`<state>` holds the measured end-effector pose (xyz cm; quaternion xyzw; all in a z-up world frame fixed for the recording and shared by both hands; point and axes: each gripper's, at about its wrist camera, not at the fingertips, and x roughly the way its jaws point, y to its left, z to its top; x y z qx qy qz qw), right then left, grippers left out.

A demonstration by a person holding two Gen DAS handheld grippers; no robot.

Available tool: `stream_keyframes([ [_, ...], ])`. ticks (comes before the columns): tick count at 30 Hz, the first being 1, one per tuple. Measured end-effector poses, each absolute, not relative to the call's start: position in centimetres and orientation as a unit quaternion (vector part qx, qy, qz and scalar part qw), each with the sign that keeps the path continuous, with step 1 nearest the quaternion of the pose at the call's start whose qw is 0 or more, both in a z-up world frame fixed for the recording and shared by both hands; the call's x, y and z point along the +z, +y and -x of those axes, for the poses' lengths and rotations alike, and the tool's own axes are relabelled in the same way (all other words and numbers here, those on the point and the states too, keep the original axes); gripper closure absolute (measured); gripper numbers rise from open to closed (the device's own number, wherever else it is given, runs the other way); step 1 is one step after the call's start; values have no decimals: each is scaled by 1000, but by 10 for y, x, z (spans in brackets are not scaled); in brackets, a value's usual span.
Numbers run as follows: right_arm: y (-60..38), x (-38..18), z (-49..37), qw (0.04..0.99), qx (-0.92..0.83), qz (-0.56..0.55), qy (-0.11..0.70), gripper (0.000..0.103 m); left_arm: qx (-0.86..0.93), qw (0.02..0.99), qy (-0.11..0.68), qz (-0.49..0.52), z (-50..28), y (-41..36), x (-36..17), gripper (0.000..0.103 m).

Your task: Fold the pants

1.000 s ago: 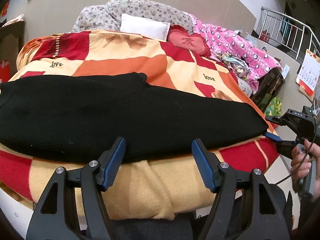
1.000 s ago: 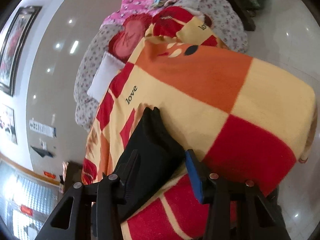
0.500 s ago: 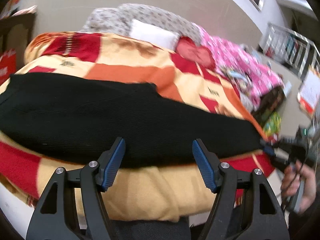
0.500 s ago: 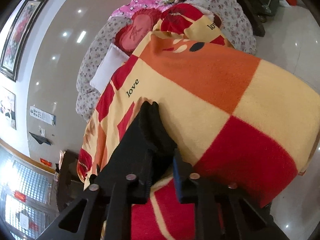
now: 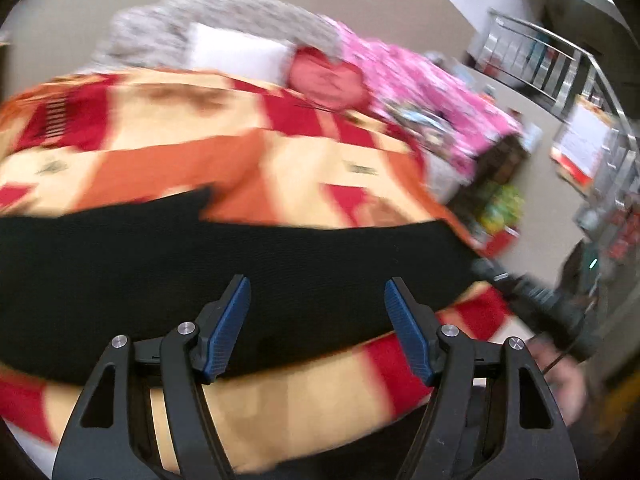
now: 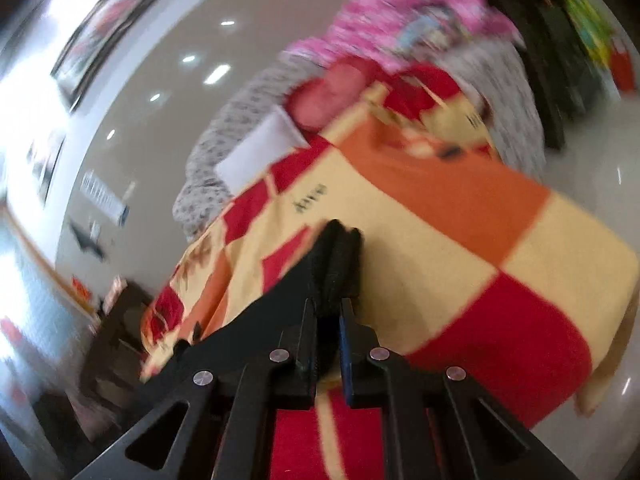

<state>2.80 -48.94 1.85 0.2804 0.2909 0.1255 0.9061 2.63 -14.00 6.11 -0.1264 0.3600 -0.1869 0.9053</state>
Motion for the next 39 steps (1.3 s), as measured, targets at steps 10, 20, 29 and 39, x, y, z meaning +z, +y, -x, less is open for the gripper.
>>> stream_keyframes([
  [10,-395,53,5,962,160,-34,217,95,-319,804,498,54,-134,-273,90,33],
  [20,-333,47,30,964,141,134,181,95,-242,840,485,-24,-139,-263,85,33],
  [29,-312,47,31,963,154,147,165,95,-249,842,477,43,-143,-216,78,92],
  [39,-210,50,41,952,182,205,139,95,-256,855,445,71,-132,-101,89,92],
])
